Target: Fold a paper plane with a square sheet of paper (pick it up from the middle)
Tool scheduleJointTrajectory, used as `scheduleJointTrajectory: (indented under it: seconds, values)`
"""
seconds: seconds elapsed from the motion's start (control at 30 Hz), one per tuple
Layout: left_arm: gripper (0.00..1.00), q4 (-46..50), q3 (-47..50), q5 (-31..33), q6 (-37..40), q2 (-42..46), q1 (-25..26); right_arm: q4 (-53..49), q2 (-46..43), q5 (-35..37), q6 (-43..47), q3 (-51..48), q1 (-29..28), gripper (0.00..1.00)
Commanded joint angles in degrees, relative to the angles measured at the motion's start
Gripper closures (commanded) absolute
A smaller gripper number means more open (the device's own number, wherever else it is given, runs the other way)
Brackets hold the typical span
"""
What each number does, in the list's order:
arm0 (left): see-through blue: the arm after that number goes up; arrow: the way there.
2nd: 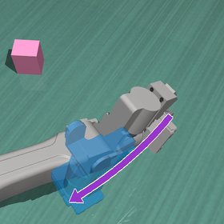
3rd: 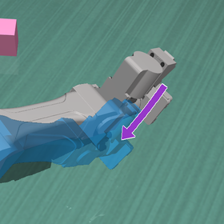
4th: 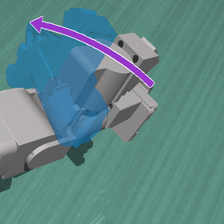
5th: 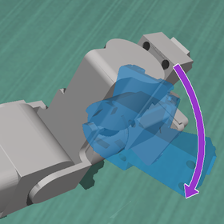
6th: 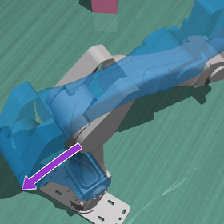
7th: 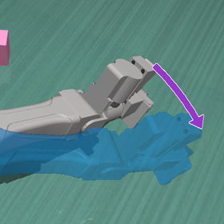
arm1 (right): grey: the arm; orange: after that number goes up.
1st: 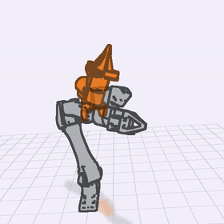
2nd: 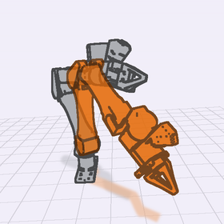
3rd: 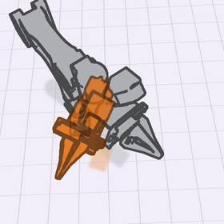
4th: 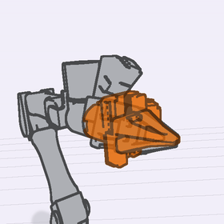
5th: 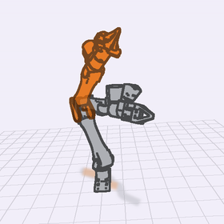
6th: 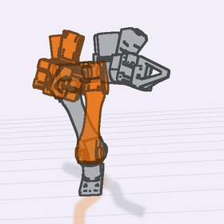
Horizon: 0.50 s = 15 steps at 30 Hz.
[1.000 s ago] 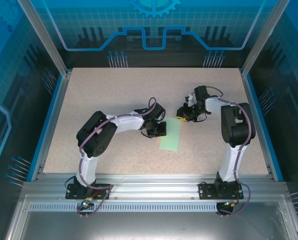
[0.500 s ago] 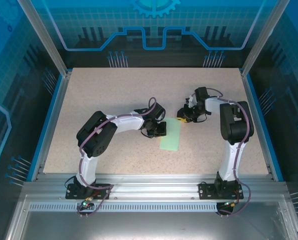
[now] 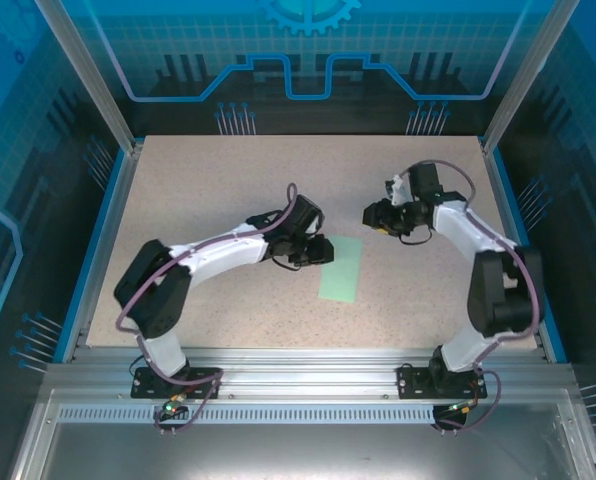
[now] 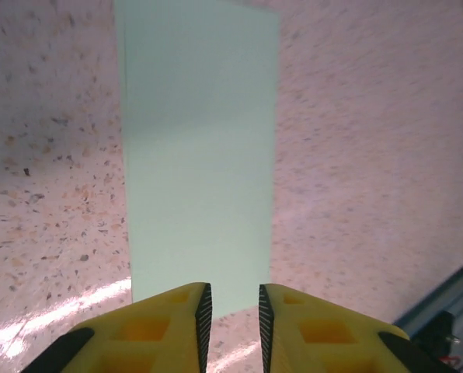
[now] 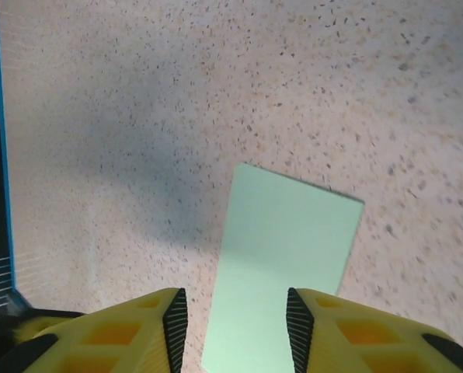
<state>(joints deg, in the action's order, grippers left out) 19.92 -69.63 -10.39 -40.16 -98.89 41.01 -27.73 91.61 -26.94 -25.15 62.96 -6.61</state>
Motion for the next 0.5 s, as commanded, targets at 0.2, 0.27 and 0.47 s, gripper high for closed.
scheduleJointTrajectory:
  seconds: [0.2,0.27,0.47]
  values:
    - [0.69,-1.84,15.53,5.11,-0.88,10.82,0.11,-4.94,-11.63,10.24,-0.87,-15.48,-4.66,0.52]
    - [0.68,-2.41,17.29,5.07,-0.60,11.43,0.04,-5.23,-13.32,11.39,-1.15,-17.54,-5.52,0.52]
    - [0.68,-4.83,18.83,2.67,-0.79,11.14,-0.10,-5.50,-16.31,12.00,-1.56,-20.99,-6.64,0.48]
